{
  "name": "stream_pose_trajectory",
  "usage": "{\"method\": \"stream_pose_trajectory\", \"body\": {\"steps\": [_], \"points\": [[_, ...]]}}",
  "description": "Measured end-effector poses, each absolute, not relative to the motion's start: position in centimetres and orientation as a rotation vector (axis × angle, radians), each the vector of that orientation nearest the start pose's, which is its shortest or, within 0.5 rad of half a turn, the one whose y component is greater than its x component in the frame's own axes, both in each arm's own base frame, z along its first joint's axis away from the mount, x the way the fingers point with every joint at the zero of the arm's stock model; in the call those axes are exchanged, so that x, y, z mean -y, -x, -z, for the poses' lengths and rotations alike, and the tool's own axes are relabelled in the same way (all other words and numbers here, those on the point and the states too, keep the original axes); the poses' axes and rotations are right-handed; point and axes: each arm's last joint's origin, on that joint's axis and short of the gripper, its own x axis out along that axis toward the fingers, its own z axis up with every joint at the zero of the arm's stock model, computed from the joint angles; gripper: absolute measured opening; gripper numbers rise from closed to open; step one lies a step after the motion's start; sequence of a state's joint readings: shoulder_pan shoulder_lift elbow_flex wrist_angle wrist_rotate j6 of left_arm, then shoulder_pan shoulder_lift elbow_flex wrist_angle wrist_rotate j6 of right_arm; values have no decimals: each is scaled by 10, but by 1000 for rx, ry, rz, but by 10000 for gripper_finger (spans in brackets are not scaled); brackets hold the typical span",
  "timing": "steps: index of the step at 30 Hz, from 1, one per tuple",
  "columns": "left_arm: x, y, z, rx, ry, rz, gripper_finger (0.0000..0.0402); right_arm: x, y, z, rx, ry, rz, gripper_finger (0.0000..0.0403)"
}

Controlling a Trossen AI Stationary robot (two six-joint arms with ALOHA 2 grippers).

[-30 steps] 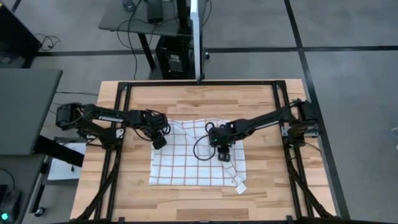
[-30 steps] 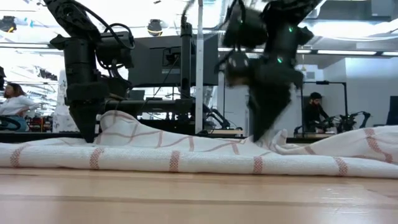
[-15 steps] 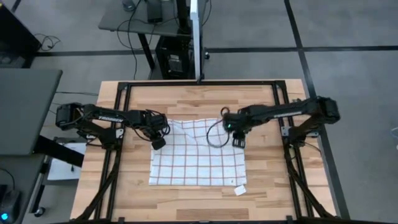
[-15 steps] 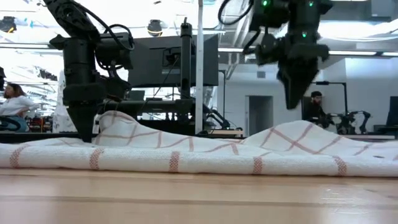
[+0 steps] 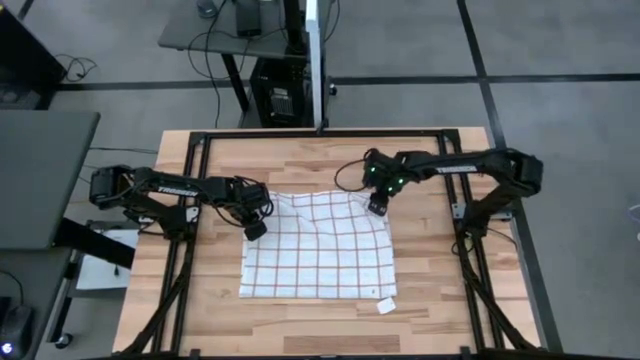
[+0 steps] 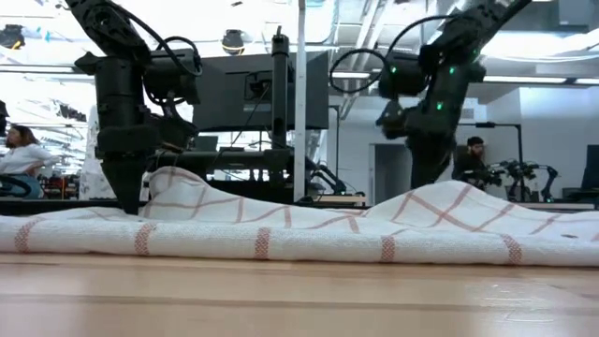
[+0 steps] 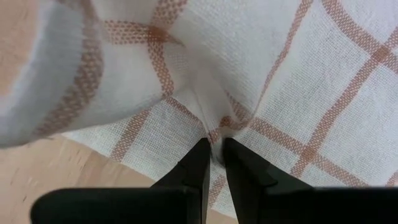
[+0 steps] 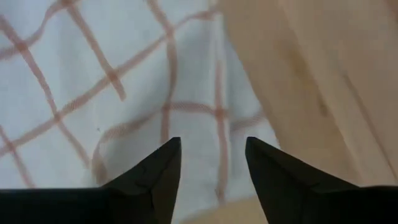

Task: Roll towel
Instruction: Fold the white towel

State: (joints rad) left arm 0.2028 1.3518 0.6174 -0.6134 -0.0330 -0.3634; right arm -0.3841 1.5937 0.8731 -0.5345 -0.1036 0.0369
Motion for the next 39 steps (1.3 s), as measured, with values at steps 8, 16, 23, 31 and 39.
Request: {"method": "stream_pose_trajectory", "body": {"steps": [8, 16, 23, 31, 39], "points": [[-42, -202, -147, -1298, 419, -443, 33, 109, -266, -130, -1317, -284, 229, 163], [-42, -202, -147, -1296, 419, -442, 33, 107, -258, -139, -1344, -225, 188, 99], [-42, -201, -147, -1310, 419, -444, 33, 109, -242, -155, -1382, -247, 202, 10], [-42, -199, -147, -1324, 419, -445, 33, 125, -227, -171, -1328, -279, 273, 3], [-42, -199, -147, -1324, 418, -445, 33, 132, -225, -172, -1306, -289, 298, 6]]}}
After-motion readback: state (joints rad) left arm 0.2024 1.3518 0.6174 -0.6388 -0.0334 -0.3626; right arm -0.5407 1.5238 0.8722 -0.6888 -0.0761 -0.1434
